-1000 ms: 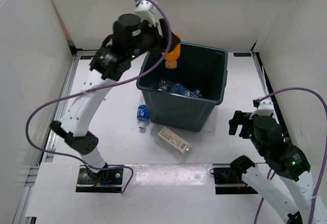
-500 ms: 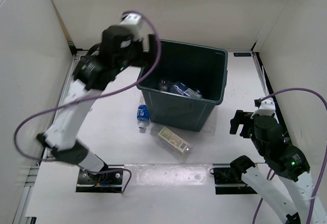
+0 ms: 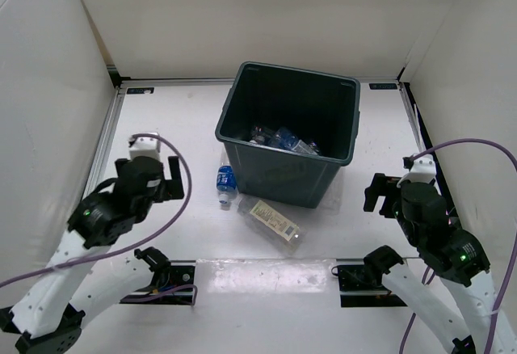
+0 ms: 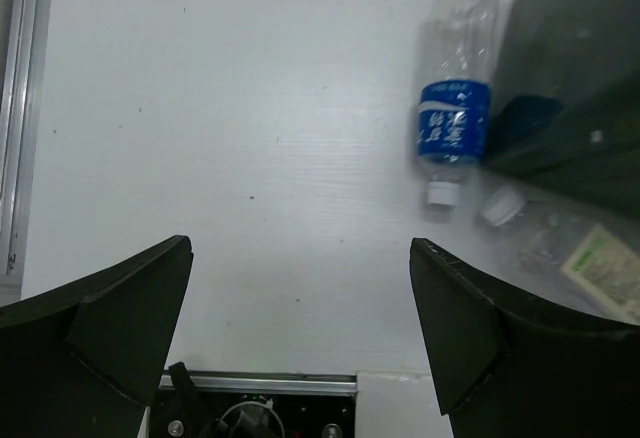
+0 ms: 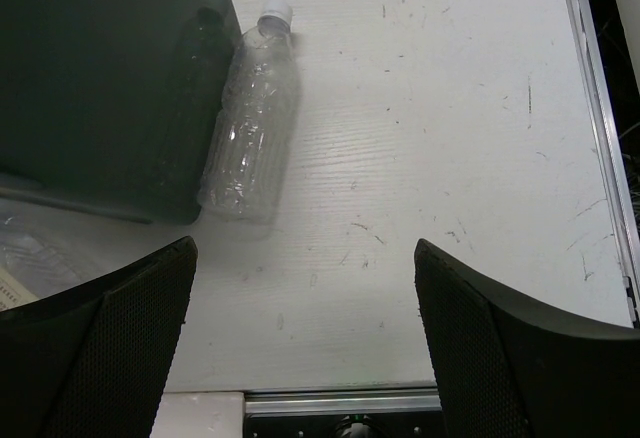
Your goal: Put the plastic bottles in the bin
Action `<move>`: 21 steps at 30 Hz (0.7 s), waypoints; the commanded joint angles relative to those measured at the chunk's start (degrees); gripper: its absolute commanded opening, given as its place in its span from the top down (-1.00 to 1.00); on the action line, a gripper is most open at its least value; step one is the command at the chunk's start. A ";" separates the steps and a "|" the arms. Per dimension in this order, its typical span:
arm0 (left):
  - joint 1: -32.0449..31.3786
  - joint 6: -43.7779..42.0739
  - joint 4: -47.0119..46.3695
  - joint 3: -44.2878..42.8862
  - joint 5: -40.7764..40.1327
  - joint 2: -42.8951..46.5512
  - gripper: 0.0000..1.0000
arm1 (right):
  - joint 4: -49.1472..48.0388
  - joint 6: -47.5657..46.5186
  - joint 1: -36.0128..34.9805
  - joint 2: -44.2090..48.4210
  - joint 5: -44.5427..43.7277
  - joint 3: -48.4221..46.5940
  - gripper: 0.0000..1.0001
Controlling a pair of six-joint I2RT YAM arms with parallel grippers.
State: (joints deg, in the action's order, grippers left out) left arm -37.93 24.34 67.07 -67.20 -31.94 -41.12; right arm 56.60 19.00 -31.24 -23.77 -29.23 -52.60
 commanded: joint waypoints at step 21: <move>7.61 4.66 -16.86 10.86 12.16 -3.78 -1.00 | -1.32 -0.46 -0.57 1.89 -0.21 -0.14 -0.81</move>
State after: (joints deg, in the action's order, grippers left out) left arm -31.53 26.46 59.40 -57.54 -27.53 -43.72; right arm 56.60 18.98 -31.33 -22.04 -29.21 -52.60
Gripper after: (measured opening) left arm 0.998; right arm 0.905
